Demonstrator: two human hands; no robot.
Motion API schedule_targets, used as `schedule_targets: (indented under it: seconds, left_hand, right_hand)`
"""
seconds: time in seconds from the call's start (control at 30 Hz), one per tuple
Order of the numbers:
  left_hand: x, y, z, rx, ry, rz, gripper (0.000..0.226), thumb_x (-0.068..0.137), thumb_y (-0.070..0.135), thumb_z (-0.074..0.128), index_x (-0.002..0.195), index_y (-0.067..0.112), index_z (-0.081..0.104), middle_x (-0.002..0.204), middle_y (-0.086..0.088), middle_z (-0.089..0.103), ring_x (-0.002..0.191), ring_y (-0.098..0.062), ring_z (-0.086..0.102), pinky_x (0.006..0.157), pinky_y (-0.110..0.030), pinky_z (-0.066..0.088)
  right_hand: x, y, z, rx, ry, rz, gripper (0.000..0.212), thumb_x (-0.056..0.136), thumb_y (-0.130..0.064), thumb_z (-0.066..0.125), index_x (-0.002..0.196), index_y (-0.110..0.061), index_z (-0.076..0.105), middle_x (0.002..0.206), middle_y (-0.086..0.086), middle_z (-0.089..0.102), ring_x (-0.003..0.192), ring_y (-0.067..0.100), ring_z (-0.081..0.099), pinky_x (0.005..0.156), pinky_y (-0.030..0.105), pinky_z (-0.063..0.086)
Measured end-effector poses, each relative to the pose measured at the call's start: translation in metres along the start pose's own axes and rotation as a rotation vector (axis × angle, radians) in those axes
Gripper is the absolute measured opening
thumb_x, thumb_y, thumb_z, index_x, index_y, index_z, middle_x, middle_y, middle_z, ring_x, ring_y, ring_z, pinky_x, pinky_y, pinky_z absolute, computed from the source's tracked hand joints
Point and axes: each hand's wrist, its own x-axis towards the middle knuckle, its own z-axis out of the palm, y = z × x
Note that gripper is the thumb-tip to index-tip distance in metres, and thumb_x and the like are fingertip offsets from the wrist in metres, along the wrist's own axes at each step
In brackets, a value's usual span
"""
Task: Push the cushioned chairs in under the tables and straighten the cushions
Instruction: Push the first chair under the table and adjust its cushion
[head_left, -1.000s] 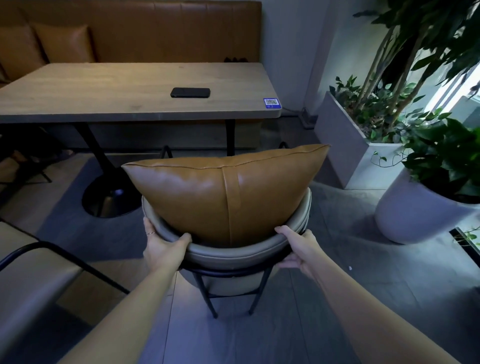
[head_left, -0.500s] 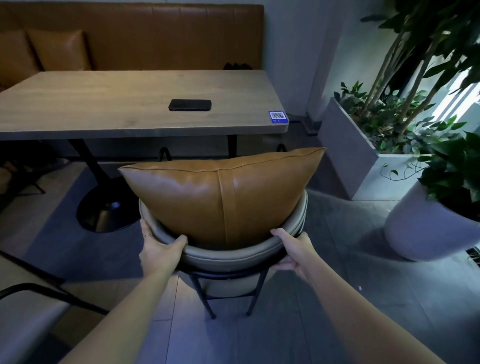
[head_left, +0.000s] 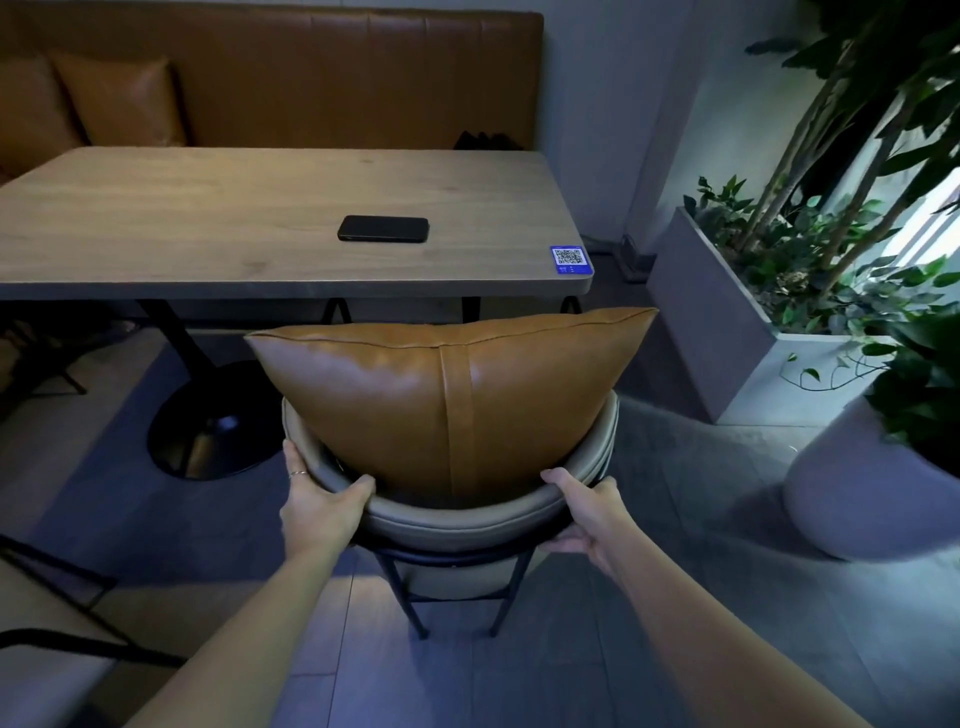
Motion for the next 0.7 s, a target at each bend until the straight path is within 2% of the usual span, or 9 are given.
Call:
schedule_targets:
  seconds: [0.13,0.17,0.23,0.27,0.33,0.4,0.47,0.63,0.7]
  left_hand:
    - [0.001,0.000,-0.004,0.071,-0.052,-0.004,0.119,0.073,0.043,0.077,0.158,0.043,-0.006,0.144,-0.016,0.054,0.124,-0.042,0.055,0.101,-0.052,0.046]
    - [0.003,0.001,-0.005,0.088,-0.068,0.009,0.121,0.071,0.044,0.079,0.159,0.039,-0.005,0.150,-0.014,0.049,0.130,-0.041,0.051,0.104,-0.053,0.044]
    - [0.009,0.003,-0.009,0.124,-0.064,0.064,0.126,0.066,0.045,0.085,0.161,0.029,0.004,0.160,-0.010,0.034,0.141,-0.038,0.039,0.110,-0.054,0.038]
    - [0.012,0.004,-0.013,0.130,-0.045,0.099,0.126,0.064,0.044,0.087,0.161,0.025,0.008,0.163,-0.008,0.030,0.145,-0.035,0.034,0.113,-0.054,0.035]
    - [0.020,0.011,-0.021,0.060,-0.042,0.139,0.122,0.067,0.034,0.087,0.161,0.024,0.008,0.166,-0.004,0.024,0.149,-0.031,0.029,0.116,-0.054,0.030]
    - [0.029,0.023,-0.029,-0.100,-0.114,0.137,0.118,0.074,0.018,0.083,0.161,0.029,0.003,0.166,0.000,0.024,0.148,-0.030,0.031,0.116,-0.050,0.030]
    - [0.034,0.035,-0.033,-0.220,-0.201,0.145,0.110,0.077,0.007,0.077,0.160,0.034,0.010,0.159,0.001,0.039,0.142,-0.030,0.039,0.114,-0.048,0.034]
    - [0.025,0.033,-0.033,-0.253,-0.208,0.140,0.087,0.077,0.004,0.071,0.151,0.024,0.029,0.136,-0.006,0.056,0.125,-0.034,0.052,0.107,-0.050,0.041]
    - [0.024,0.031,-0.034,-0.260,-0.197,0.158,0.083,0.076,0.003,0.070,0.147,0.025,0.031,0.127,-0.005,0.057,0.120,-0.035,0.053,0.099,-0.045,0.043]
  right_hand:
    - [-0.008,-0.006,0.000,-0.041,0.009,0.008,0.096,0.083,-0.033,0.082,0.155,-0.026,0.019,0.140,0.014,0.055,0.096,0.042,0.072,0.066,0.050,0.065]
    - [-0.010,-0.009,-0.001,-0.086,0.035,-0.025,0.106,0.082,-0.033,0.084,0.160,-0.028,0.011,0.145,0.012,0.051,0.101,0.038,0.069,0.071,0.049,0.065]
    - [-0.013,-0.017,-0.002,-0.221,0.122,-0.163,0.127,0.079,-0.028,0.087,0.163,-0.034,-0.008,0.164,0.009,0.029,0.129,0.039,0.054,0.097,0.052,0.054]
    - [-0.014,-0.024,-0.003,-0.281,0.169,-0.255,0.131,0.078,-0.022,0.088,0.163,-0.035,-0.011,0.170,0.008,0.016,0.143,0.040,0.041,0.108,0.054,0.044]
    - [-0.020,-0.039,-0.004,-0.300,0.226,-0.415,0.130,0.078,-0.007,0.084,0.163,-0.036,-0.010,0.173,0.005,0.006,0.152,0.038,0.027,0.115,0.057,0.033]
    - [-0.026,-0.058,-0.001,-0.152,0.157,-0.495,0.126,0.078,0.009,0.072,0.163,-0.039,-0.009,0.173,0.002,0.013,0.153,0.035,0.027,0.118,0.056,0.034]
    - [-0.032,-0.069,0.004,-0.016,0.059,-0.507,0.123,0.077,0.018,0.060,0.163,-0.041,-0.005,0.168,0.002,0.026,0.149,0.034,0.032,0.117,0.054,0.037]
    - [-0.041,-0.057,0.007,0.023,0.084,-0.502,0.103,0.071,0.018,0.052,0.156,-0.033,0.025,0.143,0.002,0.051,0.131,0.030,0.047,0.109,0.050,0.046]
    - [-0.043,-0.049,0.005,0.030,0.087,-0.496,0.093,0.071,0.018,0.050,0.148,-0.031,0.035,0.134,0.000,0.057,0.123,0.026,0.052,0.096,0.041,0.051]
